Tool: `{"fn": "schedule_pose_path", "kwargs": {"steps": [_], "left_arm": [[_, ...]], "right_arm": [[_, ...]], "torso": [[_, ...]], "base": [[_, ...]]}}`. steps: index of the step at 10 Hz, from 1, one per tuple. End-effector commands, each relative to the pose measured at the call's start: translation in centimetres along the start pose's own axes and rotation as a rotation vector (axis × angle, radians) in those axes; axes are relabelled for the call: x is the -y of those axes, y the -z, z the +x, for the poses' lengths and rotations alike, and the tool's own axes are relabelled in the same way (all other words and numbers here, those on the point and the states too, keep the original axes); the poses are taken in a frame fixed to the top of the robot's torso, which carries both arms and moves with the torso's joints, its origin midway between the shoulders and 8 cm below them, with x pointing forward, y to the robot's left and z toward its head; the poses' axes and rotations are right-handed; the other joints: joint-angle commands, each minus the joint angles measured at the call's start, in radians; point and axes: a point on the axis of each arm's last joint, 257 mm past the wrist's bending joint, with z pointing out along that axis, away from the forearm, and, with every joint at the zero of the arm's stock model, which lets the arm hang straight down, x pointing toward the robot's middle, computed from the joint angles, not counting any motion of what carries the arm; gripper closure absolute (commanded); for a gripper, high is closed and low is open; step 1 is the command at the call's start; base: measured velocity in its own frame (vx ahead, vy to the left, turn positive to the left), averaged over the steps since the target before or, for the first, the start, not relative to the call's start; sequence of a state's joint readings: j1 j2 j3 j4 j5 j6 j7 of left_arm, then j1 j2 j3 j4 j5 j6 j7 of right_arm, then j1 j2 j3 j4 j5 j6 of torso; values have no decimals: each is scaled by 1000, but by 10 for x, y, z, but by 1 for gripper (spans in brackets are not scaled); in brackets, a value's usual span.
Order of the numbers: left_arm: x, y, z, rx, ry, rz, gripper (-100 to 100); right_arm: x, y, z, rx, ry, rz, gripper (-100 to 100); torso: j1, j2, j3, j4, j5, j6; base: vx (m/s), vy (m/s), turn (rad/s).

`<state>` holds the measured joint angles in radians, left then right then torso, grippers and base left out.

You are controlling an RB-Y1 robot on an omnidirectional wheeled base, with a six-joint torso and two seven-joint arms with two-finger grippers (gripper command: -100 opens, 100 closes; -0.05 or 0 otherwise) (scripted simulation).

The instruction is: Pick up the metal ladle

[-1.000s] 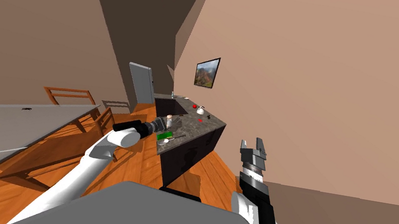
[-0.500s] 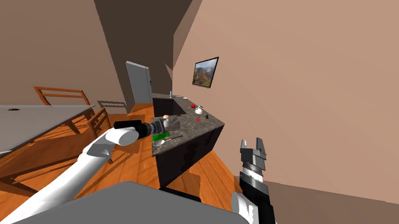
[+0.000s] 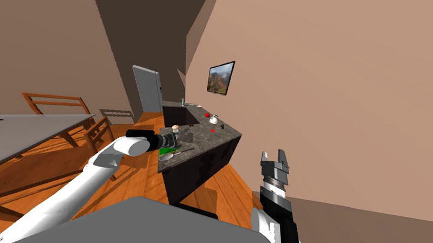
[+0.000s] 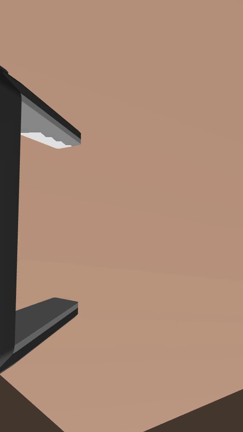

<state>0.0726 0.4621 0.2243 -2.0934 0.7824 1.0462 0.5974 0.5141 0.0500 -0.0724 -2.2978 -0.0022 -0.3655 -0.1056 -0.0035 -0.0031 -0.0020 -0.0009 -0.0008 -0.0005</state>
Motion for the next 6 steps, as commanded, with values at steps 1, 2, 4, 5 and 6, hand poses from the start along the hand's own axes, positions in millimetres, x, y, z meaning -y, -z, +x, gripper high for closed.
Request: {"fn": "schedule_pose_path", "kwargs": {"steps": [1,2,4,5,6], "left_arm": [[-4,1,-4,16,3,-21,-100],[-8,3,-16,53,25,-53,-100],[-15,6,-30,100,46,-93,-100],[-19,7,-33,112,46,-110,-100],[-22,10,-45,151,66,-135,-100]], "right_arm": [[0,0,0,0,0,0,0],[0,0,0,0,0,0,0],[0,0,0,0,0,0,0],[0,0,0,0,0,0,0],[0,0,0,0,0,0,0]], "torso": [[0,0,0,0,0,0],[2,2,1,0,0,0],[1,1,1,0,0,0],[0,0,0,0,0,0],[0,0,0,0,0,0]], "base": [[14,-18,8],[36,-36,-43],[48,-45,-30],[49,-55,-17],[48,-58,-30]]}}
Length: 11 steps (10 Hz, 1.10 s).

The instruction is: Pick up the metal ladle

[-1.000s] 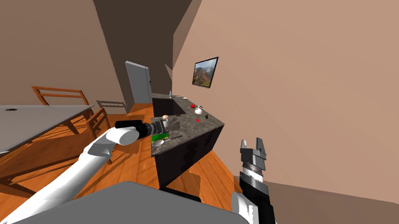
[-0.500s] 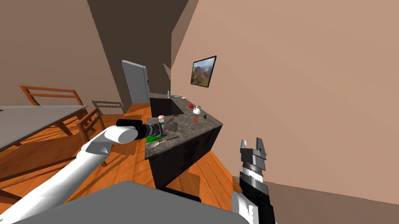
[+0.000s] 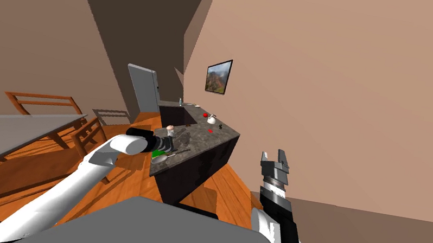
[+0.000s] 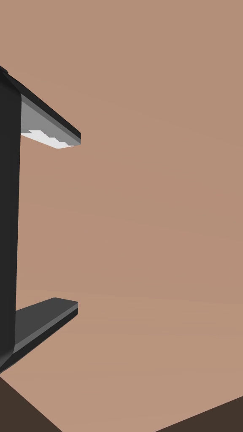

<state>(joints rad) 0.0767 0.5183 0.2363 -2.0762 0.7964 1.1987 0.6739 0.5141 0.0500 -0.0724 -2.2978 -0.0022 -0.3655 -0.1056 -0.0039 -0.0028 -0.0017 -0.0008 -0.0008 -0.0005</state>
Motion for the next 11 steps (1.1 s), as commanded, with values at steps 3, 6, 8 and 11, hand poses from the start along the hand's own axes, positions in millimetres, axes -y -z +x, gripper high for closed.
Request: {"fn": "schedule_pose_path", "kwargs": {"steps": [3,6,8,11], "left_arm": [[-12,2,-26,85,33,-69,-100],[-26,9,-57,184,72,-134,-100],[-33,13,-72,234,90,-165,-100],[-54,25,-113,361,141,-240,-100]], "right_arm": [[0,0,0,0,0,0,0],[0,0,0,0,0,0,0],[0,0,0,0,0,0,0],[0,0,0,0,0,0,0]], "torso": [[0,-1,0,0,0,0],[1,0,0,0,0,0],[1,-1,-1,0,0,0],[2,-1,-1,0,0,0]], "base": [[50,-50,-20],[48,-45,-23],[64,-42,-24],[72,-39,-23]]}}
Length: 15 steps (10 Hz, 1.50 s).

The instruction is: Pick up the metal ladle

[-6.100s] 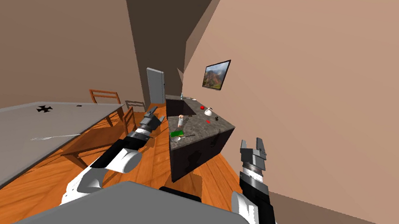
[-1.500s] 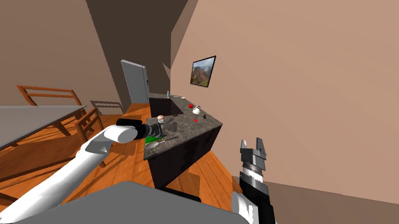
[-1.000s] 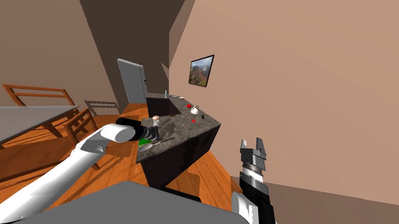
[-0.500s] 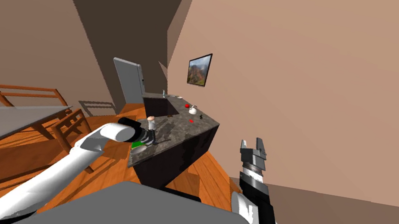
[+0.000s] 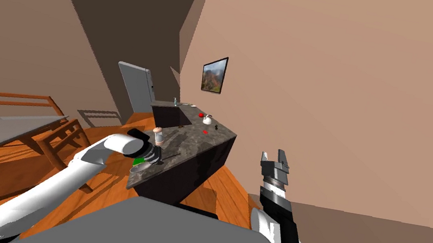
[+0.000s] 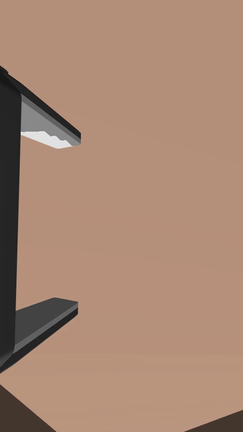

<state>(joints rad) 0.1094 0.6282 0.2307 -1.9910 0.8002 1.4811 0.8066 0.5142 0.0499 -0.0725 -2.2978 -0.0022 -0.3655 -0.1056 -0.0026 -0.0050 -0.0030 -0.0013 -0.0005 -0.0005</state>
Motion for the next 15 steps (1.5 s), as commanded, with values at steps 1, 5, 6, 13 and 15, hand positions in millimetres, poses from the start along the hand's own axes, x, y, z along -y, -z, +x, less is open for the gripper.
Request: {"fn": "schedule_pose_path", "kwargs": {"steps": [1,5,6,13,15], "left_arm": [[-13,-3,-21,60,26,-38,-100],[-9,-6,-29,74,44,-42,-100],[-4,-10,-35,76,55,-37,-100],[6,-21,-50,83,84,-26,100],[6,-21,-50,82,84,-26,100]], "right_arm": [[0,0,0,0,0,0,0],[0,0,0,0,0,0,0],[0,0,0,0,0,0,0],[0,0,0,0,0,0,0],[0,0,0,0,0,0,0]], "torso": [[0,0,0,0,0,0],[2,5,3,1,0,0],[2,6,3,1,0,0],[2,6,4,1,0,0],[3,5,3,1,1,0]], "base": [[89,-20,-14],[13,-5,-18],[-32,-24,-131],[-20,-14,-59],[0,0,0]]}}
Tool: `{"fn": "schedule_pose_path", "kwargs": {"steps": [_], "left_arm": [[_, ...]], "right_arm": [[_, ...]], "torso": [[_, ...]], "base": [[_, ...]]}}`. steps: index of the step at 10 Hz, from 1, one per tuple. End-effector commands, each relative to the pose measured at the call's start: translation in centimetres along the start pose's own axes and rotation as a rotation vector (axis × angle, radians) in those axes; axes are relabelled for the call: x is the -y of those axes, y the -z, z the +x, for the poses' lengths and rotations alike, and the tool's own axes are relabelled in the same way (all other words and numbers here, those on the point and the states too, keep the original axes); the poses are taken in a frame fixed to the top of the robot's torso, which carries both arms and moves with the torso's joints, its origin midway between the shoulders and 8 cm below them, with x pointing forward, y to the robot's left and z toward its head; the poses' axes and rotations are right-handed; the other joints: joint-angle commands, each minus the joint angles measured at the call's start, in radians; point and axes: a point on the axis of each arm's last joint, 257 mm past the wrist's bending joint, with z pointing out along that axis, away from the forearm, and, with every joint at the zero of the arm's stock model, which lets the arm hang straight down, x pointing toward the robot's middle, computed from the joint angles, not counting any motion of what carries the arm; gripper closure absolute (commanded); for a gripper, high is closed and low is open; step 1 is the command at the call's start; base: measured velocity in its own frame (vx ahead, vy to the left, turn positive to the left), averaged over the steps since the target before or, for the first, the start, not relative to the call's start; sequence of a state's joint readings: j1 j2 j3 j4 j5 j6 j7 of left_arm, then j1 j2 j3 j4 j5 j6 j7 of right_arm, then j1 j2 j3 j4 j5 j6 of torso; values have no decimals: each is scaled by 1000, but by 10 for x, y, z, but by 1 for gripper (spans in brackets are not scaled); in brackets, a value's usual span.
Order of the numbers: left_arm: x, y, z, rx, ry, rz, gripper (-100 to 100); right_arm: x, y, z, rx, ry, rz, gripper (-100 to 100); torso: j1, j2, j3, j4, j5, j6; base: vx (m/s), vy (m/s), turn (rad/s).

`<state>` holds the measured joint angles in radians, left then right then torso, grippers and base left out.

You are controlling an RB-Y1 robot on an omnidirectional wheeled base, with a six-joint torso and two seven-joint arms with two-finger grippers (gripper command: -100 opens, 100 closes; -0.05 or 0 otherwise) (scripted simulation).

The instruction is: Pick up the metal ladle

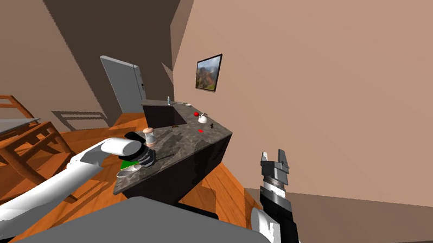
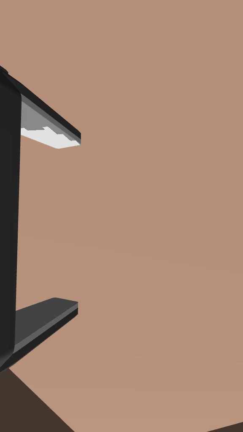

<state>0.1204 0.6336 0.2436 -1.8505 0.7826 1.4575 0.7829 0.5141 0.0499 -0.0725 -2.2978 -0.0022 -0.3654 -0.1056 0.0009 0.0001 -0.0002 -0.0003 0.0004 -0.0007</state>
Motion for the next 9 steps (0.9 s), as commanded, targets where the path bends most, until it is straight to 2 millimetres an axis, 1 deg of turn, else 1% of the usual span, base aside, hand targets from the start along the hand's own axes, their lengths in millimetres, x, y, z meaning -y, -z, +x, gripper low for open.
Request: {"fn": "schedule_pose_path", "kwargs": {"steps": [1,2,3,6,8,9], "left_arm": [[0,0,0,0,0,0,100],[0,0,0,0,0,0,0],[-4,5,6,-2,-12,-4,100],[-19,18,20,-8,-47,-16,100],[-20,18,21,-9,-48,-16,100],[-21,18,21,-8,-48,-17,0]], "right_arm": [[0,0,0,0,0,0,0],[0,0,0,0,0,0,0],[0,0,0,0,0,0,0],[0,0,0,0,0,0,0],[0,0,0,0,0,0,0],[0,0,0,0,0,0,0]], "torso": [[0,0,0,0,0,0],[0,0,0,0,0,0],[0,0,0,0,0,0],[2,-2,-1,0,0,-1],[1,-2,-1,0,0,0],[1,-1,-1,0,0,0]], "base": [[0,0,0],[0,0,0],[20,16,115],[43,32,146],[21,13,37],[0,0,0]]}}
